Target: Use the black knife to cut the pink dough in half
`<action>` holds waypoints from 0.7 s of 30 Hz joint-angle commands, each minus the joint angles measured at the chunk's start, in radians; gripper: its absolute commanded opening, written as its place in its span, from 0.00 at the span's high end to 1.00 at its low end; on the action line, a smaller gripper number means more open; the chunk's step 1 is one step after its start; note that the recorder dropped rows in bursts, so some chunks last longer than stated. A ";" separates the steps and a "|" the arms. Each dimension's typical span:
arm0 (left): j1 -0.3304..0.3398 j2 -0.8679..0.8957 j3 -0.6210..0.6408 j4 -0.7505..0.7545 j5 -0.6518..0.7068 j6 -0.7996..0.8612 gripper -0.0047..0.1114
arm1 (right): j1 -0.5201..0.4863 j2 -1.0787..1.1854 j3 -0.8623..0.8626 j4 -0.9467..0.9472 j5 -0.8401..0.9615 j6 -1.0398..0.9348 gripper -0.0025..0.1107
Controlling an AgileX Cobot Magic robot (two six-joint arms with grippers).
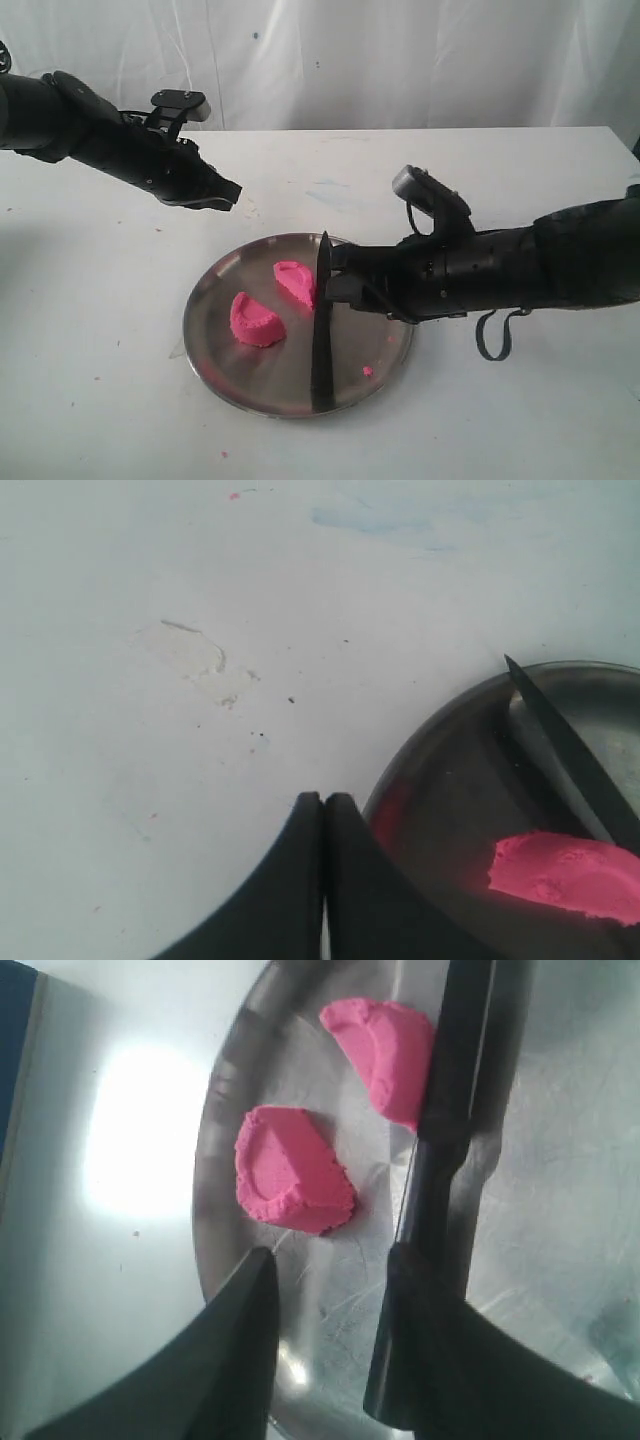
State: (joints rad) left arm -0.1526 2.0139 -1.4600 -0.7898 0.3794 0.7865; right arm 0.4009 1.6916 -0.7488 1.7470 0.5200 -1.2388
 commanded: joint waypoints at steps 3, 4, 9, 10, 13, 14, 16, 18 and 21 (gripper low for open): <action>0.001 -0.011 0.004 -0.012 0.007 0.001 0.96 | -0.005 -0.202 0.103 -0.003 -0.121 -0.025 0.72; 0.001 -0.011 0.004 -0.012 0.007 0.001 0.96 | -0.005 -0.234 0.117 -0.003 -0.126 -0.028 0.75; 0.001 -0.011 0.004 -0.012 0.007 0.001 0.96 | -0.003 -0.449 0.185 -0.106 -0.101 -0.067 0.98; 0.001 -0.011 0.004 -0.012 0.005 0.001 0.96 | -0.003 -0.484 0.191 -0.131 -0.090 -0.067 0.98; 0.001 -0.011 0.004 -0.012 0.005 0.001 0.96 | -0.002 -0.597 0.202 -0.221 -0.046 -0.065 0.98; 0.001 -0.011 0.004 -0.012 0.005 0.001 0.96 | -0.002 -0.633 0.203 -0.245 -0.036 -0.063 0.98; 0.001 -0.011 0.004 -0.012 0.005 0.001 0.96 | -0.002 -0.698 0.203 -0.298 -0.027 -0.051 0.98; 0.001 -0.011 0.004 -0.012 0.005 0.001 0.96 | -0.002 -0.756 0.203 -0.358 -0.025 -0.004 0.98; 0.001 -0.011 0.004 -0.012 0.005 0.001 0.96 | -0.002 -0.820 0.203 -0.444 0.020 0.050 0.98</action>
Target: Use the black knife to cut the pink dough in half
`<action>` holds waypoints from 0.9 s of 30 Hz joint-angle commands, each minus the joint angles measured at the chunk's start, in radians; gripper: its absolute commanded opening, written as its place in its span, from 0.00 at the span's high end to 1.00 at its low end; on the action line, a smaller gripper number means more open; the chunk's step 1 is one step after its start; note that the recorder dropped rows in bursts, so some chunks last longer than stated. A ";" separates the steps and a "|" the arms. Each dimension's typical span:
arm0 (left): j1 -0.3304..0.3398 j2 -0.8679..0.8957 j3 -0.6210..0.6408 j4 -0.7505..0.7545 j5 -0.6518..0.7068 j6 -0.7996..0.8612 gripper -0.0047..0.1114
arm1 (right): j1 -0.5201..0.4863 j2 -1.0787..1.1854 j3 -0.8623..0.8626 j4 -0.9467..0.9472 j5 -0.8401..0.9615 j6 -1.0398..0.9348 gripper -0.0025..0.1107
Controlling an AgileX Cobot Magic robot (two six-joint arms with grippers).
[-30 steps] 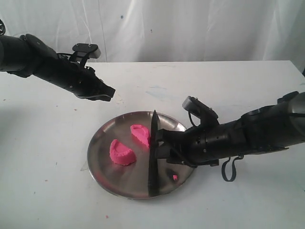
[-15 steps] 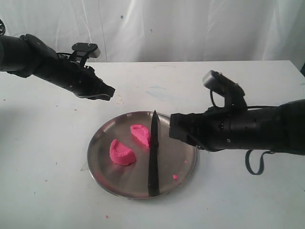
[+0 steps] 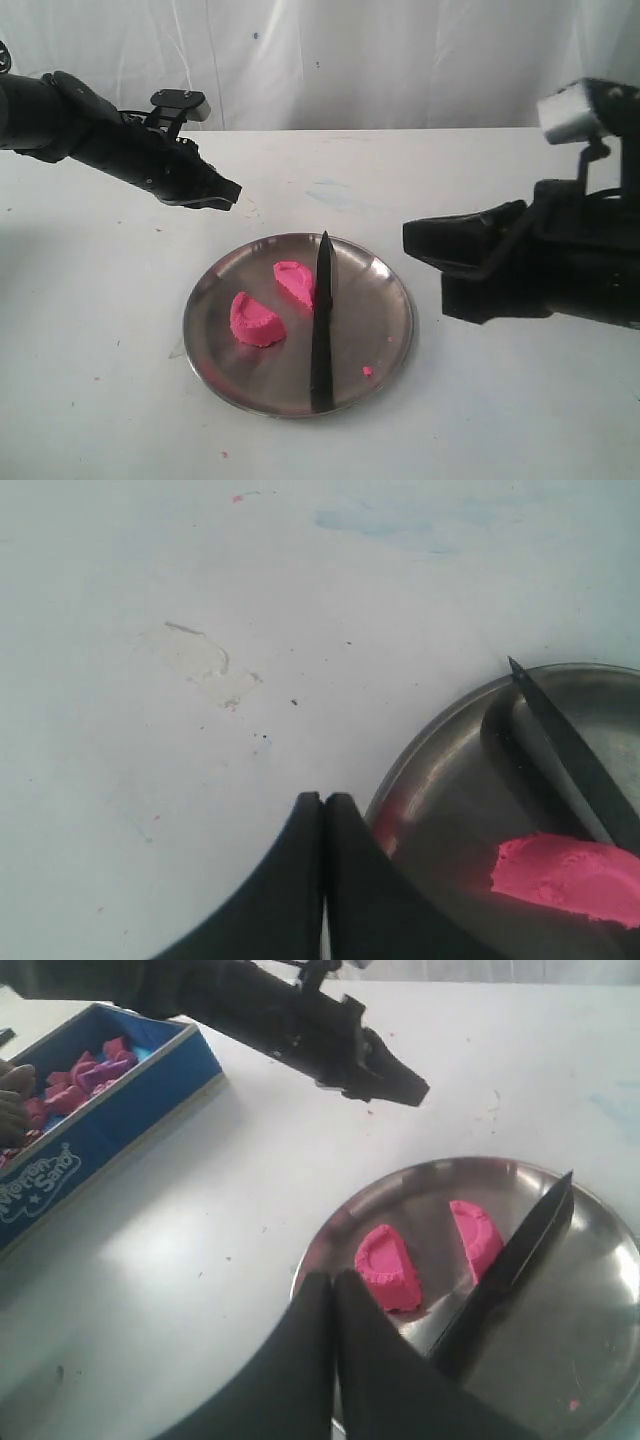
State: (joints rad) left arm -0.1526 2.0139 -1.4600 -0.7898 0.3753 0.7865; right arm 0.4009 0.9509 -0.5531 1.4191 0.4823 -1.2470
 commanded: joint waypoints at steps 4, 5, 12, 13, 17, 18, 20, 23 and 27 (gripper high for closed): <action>0.001 -0.011 0.004 -0.012 0.009 0.001 0.96 | -0.002 -0.143 0.007 -0.249 0.116 0.060 0.98; 0.001 -0.011 0.004 -0.012 0.009 0.001 0.96 | -0.002 -0.158 0.007 -0.307 0.116 0.077 0.98; 0.001 -0.011 0.004 -0.012 0.009 0.001 0.96 | -0.002 -0.204 0.007 -0.627 0.122 0.107 0.98; 0.001 -0.011 0.004 -0.012 0.009 0.001 0.96 | -0.002 -0.206 0.007 -0.629 0.122 0.107 0.98; 0.001 -0.011 0.004 -0.012 0.009 0.001 0.96 | -0.002 -0.206 0.007 -0.629 0.122 0.107 0.98; 0.001 -0.011 0.004 -0.012 0.009 0.001 0.96 | -0.002 -0.206 0.007 -0.629 0.122 0.107 0.98; 0.001 -0.011 0.004 -0.012 0.009 0.001 0.96 | -0.002 -0.206 0.007 -0.629 0.122 0.107 0.98; 0.001 -0.011 0.004 -0.012 0.009 0.001 0.96 | -0.002 -0.207 0.007 -0.627 0.122 0.107 0.98; 0.001 -0.011 0.004 -0.012 0.009 0.001 0.96 | -0.002 -0.207 0.007 -0.631 0.122 0.101 0.98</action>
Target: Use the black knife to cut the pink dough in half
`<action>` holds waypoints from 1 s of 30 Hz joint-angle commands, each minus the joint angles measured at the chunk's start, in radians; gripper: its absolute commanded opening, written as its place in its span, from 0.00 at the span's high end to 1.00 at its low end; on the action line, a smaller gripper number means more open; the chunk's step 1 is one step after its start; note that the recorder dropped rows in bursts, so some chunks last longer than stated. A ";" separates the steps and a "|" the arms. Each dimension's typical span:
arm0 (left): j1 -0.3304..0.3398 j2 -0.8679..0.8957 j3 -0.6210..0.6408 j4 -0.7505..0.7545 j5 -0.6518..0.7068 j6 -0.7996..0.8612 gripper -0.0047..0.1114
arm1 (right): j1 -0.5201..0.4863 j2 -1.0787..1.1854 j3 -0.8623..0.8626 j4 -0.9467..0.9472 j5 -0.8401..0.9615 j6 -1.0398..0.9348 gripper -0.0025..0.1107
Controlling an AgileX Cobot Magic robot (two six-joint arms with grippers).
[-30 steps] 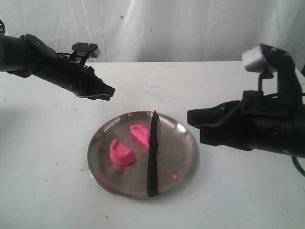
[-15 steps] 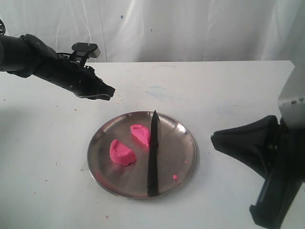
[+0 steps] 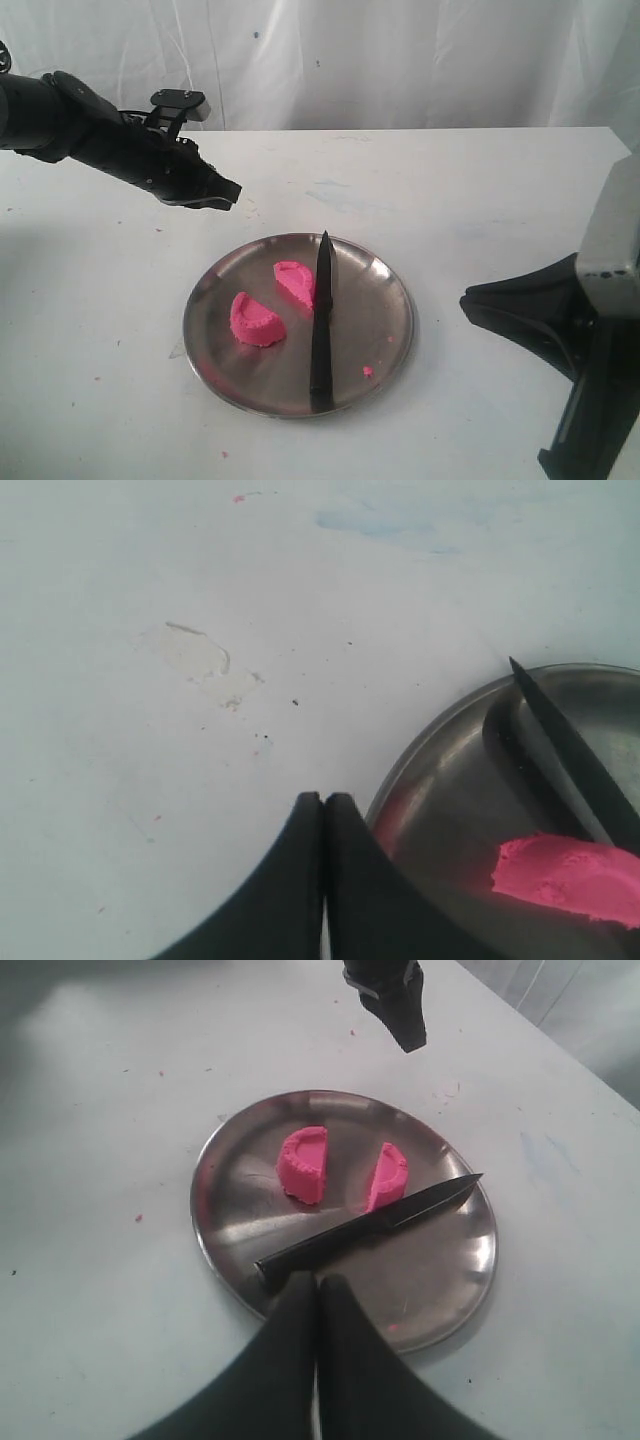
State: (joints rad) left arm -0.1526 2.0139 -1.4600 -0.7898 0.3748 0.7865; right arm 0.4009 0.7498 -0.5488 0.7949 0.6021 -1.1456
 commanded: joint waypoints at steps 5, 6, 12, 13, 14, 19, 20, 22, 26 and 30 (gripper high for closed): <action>0.001 -0.011 0.004 -0.012 0.010 0.001 0.96 | -0.002 -0.023 0.006 -0.007 -0.003 -0.001 0.98; 0.001 -0.011 0.004 -0.012 0.010 0.001 0.96 | -0.002 -0.039 0.017 0.014 -0.009 -0.001 0.98; 0.001 -0.011 0.004 -0.012 0.010 0.001 0.96 | -0.002 -0.188 0.133 0.035 -0.144 0.289 0.98; 0.001 -0.011 0.004 -0.012 0.010 0.001 0.96 | -0.002 -0.211 0.154 -0.003 -0.177 0.402 0.98; 0.001 -0.011 0.004 -0.012 0.010 0.001 0.96 | -0.002 -0.240 0.173 -0.062 -0.209 0.526 0.98; 0.001 -0.011 0.004 -0.012 0.010 0.001 0.96 | -0.002 -0.341 0.247 -0.408 -0.322 1.000 0.98; 0.001 -0.011 0.004 -0.012 0.010 0.001 0.96 | -0.002 -0.356 0.263 -0.466 -0.351 1.050 0.98; 0.001 -0.011 0.004 -0.012 0.010 0.001 0.96 | -0.002 -0.384 0.300 -0.547 -0.418 1.104 0.98; 0.001 -0.011 0.004 -0.012 0.010 0.001 0.96 | -0.002 -0.423 0.372 -0.627 -0.509 1.127 0.98; 0.001 -0.011 0.004 -0.012 0.010 0.001 0.96 | -0.004 -0.457 0.430 -0.736 -0.536 1.182 0.98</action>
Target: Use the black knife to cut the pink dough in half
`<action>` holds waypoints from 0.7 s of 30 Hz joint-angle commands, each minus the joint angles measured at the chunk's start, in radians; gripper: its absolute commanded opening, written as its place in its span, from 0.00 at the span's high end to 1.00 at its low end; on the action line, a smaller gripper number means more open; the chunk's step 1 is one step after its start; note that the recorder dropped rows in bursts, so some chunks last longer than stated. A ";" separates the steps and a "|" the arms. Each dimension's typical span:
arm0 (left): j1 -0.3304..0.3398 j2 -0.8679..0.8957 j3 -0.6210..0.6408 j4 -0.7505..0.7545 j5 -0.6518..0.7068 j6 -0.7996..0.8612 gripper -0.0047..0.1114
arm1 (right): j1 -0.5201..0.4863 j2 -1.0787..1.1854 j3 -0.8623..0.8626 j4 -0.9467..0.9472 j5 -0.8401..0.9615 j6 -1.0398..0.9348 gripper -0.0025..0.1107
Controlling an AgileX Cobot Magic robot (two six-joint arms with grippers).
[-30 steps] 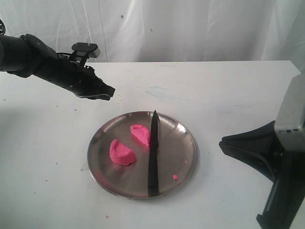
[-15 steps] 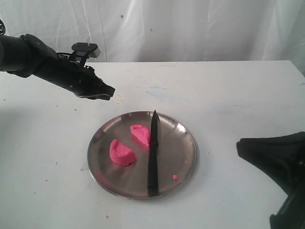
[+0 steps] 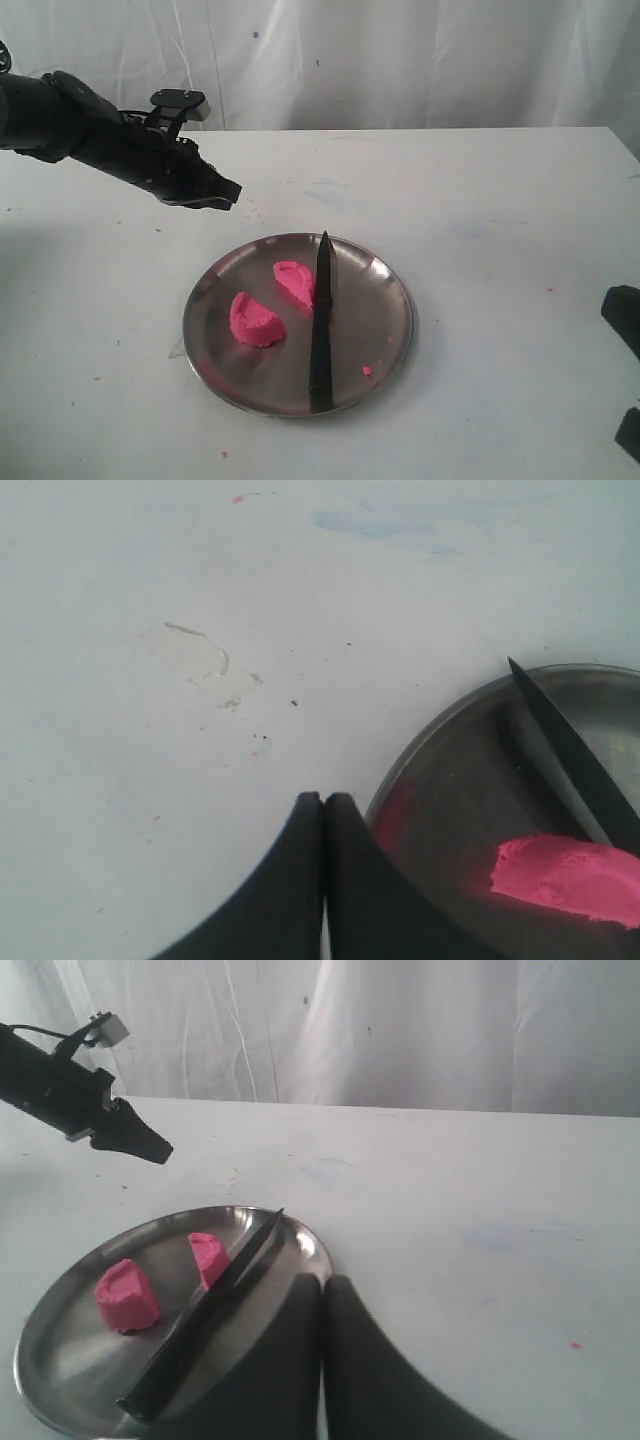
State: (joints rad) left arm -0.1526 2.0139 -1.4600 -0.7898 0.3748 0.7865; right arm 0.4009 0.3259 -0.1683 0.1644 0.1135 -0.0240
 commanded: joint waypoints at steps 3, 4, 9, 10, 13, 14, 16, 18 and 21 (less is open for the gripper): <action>0.001 -0.011 0.004 -0.012 0.010 0.001 0.96 | -0.006 -0.083 0.116 -0.121 -0.097 0.081 0.98; 0.001 -0.011 0.004 -0.012 0.010 0.001 0.96 | -0.010 -0.098 0.127 -0.121 -0.097 0.081 0.98; 0.001 -0.011 0.004 -0.012 0.010 0.001 0.96 | -0.067 -0.199 0.168 -0.116 -0.085 0.081 0.98; 0.001 -0.011 0.004 -0.012 0.010 0.001 0.96 | -0.083 -0.220 0.168 -0.116 -0.072 0.081 0.98; 0.001 -0.011 0.004 -0.012 0.010 0.001 0.96 | -0.146 -0.269 0.168 -0.114 -0.026 0.081 0.98; 0.001 -0.011 0.004 -0.012 0.010 0.001 0.96 | -0.168 -0.283 0.168 -0.114 -0.011 0.081 0.98; 0.001 -0.011 0.004 -0.012 0.010 0.001 0.96 | -0.206 -0.311 0.168 -0.114 0.019 0.081 0.98; 0.001 -0.011 0.004 -0.012 0.010 0.001 0.96 | -0.243 -0.326 0.168 -0.113 0.050 0.081 0.98; 0.001 -0.011 0.004 -0.012 0.010 0.001 0.96 | -0.285 -0.326 0.168 -0.110 0.074 0.079 0.98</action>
State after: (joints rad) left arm -0.1526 2.0139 -1.4600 -0.7898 0.3748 0.7865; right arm 0.1520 0.0070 -0.0053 0.0520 0.1624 0.0515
